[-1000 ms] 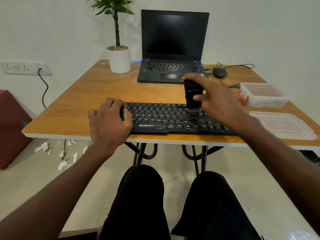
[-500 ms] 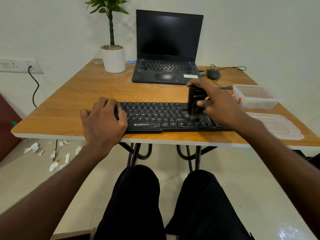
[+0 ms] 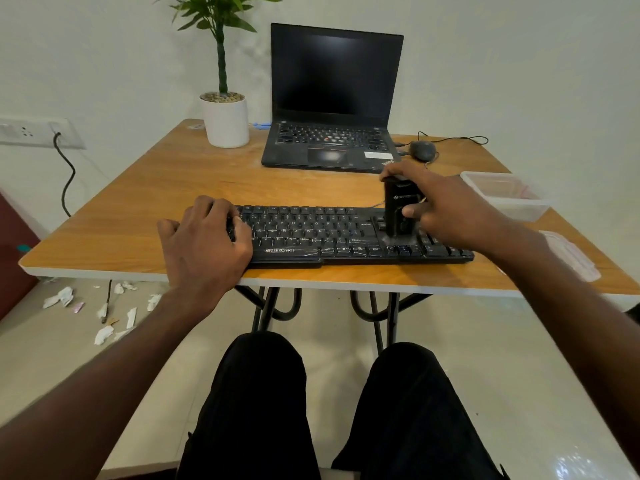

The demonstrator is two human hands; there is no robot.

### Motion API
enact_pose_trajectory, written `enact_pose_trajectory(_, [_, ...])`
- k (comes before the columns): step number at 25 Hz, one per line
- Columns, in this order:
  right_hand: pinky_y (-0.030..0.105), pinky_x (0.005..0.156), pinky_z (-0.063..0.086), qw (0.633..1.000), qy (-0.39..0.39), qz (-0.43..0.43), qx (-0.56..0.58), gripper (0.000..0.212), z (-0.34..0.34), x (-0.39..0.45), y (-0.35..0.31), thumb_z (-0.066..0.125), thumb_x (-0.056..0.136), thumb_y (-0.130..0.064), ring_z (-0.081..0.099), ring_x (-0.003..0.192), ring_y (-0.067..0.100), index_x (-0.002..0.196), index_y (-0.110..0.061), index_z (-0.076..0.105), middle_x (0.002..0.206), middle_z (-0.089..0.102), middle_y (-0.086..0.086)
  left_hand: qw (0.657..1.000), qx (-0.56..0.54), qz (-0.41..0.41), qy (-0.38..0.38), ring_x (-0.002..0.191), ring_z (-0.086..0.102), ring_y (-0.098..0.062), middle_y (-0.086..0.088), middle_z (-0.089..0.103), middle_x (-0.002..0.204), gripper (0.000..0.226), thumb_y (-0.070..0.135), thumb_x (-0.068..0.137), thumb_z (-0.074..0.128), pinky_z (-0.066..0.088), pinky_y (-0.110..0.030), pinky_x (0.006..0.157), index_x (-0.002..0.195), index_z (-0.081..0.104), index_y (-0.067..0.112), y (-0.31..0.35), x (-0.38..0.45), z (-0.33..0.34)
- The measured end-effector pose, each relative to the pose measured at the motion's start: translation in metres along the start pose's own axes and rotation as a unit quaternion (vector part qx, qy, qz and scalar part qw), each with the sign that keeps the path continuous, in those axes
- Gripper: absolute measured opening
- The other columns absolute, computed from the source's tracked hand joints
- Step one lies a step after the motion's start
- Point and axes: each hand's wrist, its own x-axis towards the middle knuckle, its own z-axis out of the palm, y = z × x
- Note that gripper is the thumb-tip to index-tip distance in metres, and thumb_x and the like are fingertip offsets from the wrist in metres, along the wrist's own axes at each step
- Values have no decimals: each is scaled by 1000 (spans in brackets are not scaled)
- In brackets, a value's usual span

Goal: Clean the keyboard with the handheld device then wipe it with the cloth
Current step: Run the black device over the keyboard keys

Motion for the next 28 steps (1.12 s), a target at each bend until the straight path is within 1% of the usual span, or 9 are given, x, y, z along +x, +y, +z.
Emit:
enact_pose_trajectory(3, [35, 73, 61, 996, 75, -42, 24, 66, 9, -5, -5, 65, 95, -3, 64, 115, 28, 143, -41, 39, 136, 60, 10, 1000, -2, 2, -2, 97, 60, -19, 1, 64, 116, 30, 39, 99, 43, 26, -41, 85, 107, 66, 21, -1, 0, -1])
enact_pose_trajectory(5, [28, 70, 60, 994, 49, -69, 63, 65, 17, -7, -7, 62, 97, -2, 63, 116, 25, 142, -41, 39, 138, 58, 9, 1000, -3, 2, -5, 99, 60, -19, 1, 64, 117, 33, 41, 98, 40, 24, -39, 85, 108, 66, 22, -1, -1, -1])
enact_pose_trajectory(9, [32, 66, 45, 990, 119, 29, -76, 72, 11, -3, 8, 64, 91, 0, 66, 107, 32, 145, -40, 38, 125, 66, 12, 1000, -2, 2, -8, 99, 60, -20, 1, 64, 117, 34, 42, 98, 39, 26, -40, 85, 108, 65, 22, 0, 0, -2])
enact_pose_trajectory(12, [18, 66, 54, 983, 148, -32, 103, 66, 22, -8, 0, 61, 96, 2, 63, 111, 22, 141, -39, 39, 130, 60, 5, 1000, -6, 1, -7, 98, 61, -21, 1, 64, 116, 34, 42, 98, 40, 28, -43, 86, 107, 66, 22, 0, -1, -2])
enact_pose_trajectory(14, [28, 77, 62, 986, 98, -65, 122, 66, 32, -10, -2, 56, 99, 1, 62, 118, 21, 144, -44, 37, 134, 57, 4, 1000, -7, 0, -3, 98, 61, -22, 0, 64, 117, 35, 42, 98, 39, 28, -43, 86, 108, 66, 22, 1, -1, -3])
enact_pose_trajectory(17, [48, 83, 61, 984, 178, -5, -15, 77, 34, -10, 14, 61, 94, 1, 64, 114, 27, 149, -44, 33, 129, 65, 10, 1000, 3, -1, -6, 96, 62, -22, 0, 66, 116, 36, 42, 96, 40, 28, -43, 86, 106, 68, 21, 2, 0, -4])
enact_pose_trajectory(22, [3, 81, 41, 956, 272, 21, 110, 67, 43, -20, 14, 58, 96, 3, 57, 110, 9, 149, -32, 40, 124, 59, -8, 1000, 11, 7, -6, 99, 60, -22, 1, 67, 113, 19, 24, 89, 54, 32, -47, 94, 100, 68, 21, 23, 5, -14])
enact_pose_trajectory(25, [27, 91, 58, 964, 221, -54, 141, 67, 56, -21, 9, 58, 99, -2, 57, 120, 13, 152, -36, 36, 135, 58, 0, 996, -52, 69, -24, 107, 58, -15, 6, 65, 117, 20, 26, 93, 57, 31, -43, 98, 110, 68, 24, 71, -1, -10])
enact_pose_trajectory(28, [46, 88, 57, 977, 203, -63, 15, 74, 57, -23, 19, 59, 97, -6, 56, 115, 22, 156, -40, 31, 128, 62, 7, 985, -83, 132, -67, 114, 58, -11, 10, 65, 122, 27, 39, 101, 49, 32, -41, 104, 117, 67, 26, 116, -10, 11])
